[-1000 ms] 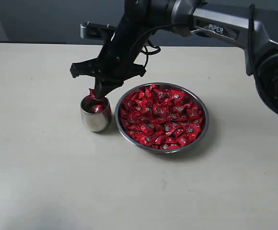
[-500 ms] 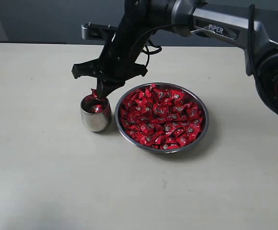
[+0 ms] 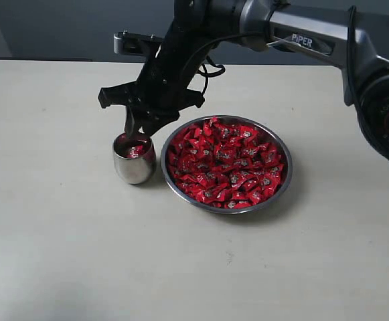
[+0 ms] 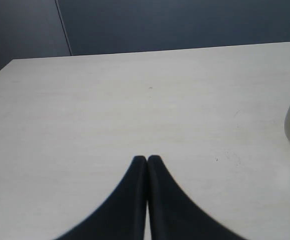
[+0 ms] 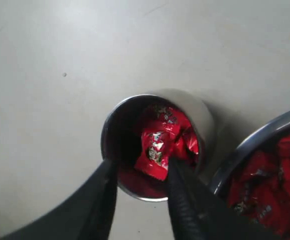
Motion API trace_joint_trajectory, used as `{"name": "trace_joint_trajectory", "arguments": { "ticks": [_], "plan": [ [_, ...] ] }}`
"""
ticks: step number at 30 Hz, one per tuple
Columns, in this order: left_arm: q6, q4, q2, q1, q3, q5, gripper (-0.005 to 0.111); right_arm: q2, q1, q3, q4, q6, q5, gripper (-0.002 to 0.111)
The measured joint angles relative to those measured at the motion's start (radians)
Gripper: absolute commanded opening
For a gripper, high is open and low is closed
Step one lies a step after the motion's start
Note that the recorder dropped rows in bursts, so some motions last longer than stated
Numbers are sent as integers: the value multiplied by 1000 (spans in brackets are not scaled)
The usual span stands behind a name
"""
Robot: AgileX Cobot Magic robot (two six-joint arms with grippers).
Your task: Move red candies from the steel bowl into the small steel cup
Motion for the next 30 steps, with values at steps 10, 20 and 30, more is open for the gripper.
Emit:
{"name": "trace_joint_trajectory", "arguments": {
  "ticks": [10, 20, 30],
  "plan": [
    [0, 0, 0, 0, 0, 0, 0, -2, 0, 0, -7, -2, 19, 41],
    [0, 0, 0, 0, 0, 0, 0, -306, -37, 272, -293, -14, -202, 41],
    [0, 0, 0, 0, 0, 0, 0, -473, -177, 732, -374, -54, -464, 41]
  ]
}}
